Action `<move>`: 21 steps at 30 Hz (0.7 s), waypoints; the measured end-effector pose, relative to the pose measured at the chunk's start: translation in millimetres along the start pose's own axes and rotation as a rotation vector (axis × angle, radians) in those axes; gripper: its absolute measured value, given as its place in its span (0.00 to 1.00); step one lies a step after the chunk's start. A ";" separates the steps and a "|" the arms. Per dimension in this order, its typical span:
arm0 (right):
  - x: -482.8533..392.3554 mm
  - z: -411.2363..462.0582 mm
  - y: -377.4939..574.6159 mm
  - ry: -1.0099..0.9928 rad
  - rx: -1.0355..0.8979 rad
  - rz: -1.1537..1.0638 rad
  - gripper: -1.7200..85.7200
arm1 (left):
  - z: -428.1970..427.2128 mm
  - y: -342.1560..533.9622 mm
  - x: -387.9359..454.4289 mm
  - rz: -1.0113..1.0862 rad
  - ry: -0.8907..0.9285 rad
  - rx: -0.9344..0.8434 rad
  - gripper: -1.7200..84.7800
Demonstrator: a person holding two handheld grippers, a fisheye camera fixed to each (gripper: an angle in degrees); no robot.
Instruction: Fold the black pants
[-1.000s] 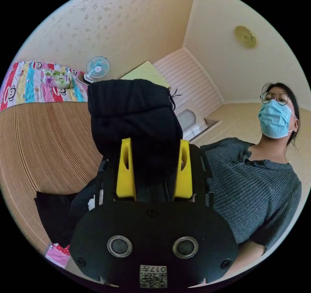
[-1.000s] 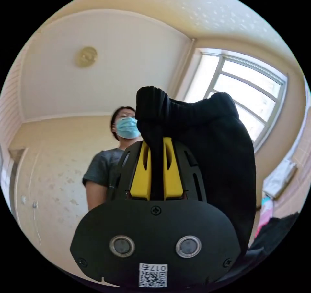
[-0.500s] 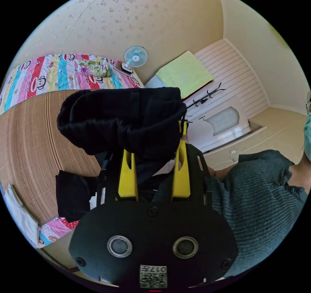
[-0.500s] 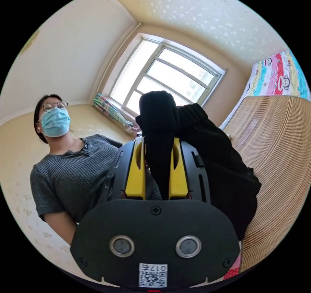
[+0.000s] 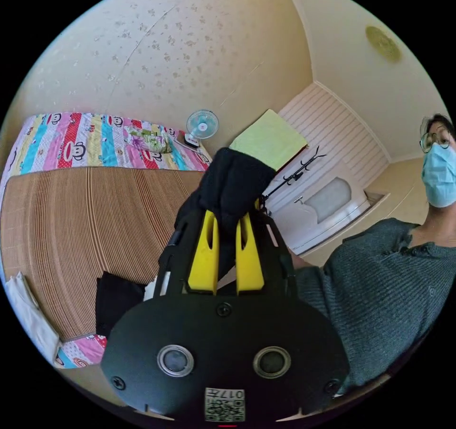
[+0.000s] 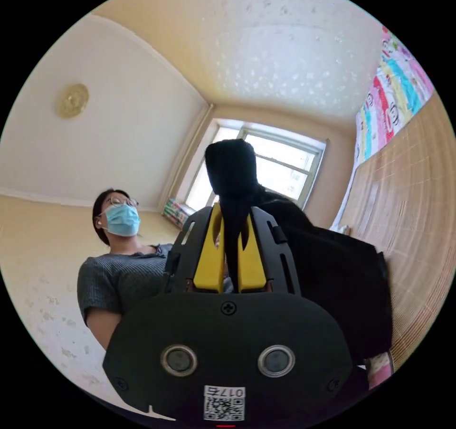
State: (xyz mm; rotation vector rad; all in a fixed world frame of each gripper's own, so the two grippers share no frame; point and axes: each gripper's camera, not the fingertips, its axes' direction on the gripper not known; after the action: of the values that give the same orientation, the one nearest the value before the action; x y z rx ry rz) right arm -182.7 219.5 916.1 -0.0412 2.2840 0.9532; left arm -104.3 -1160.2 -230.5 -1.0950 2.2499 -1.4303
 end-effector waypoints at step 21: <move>-357.8 320.8 -145.7 0.294 -0.239 -1.303 0.03 | -235.2 -127.7 220.6 0.690 0.454 0.201 0.08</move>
State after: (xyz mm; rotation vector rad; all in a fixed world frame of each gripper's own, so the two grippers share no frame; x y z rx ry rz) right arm 316.4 244.0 866.1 -1.6124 1.7422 0.4662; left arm -331.0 -1190.2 30.2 0.1050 2.3341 -1.6195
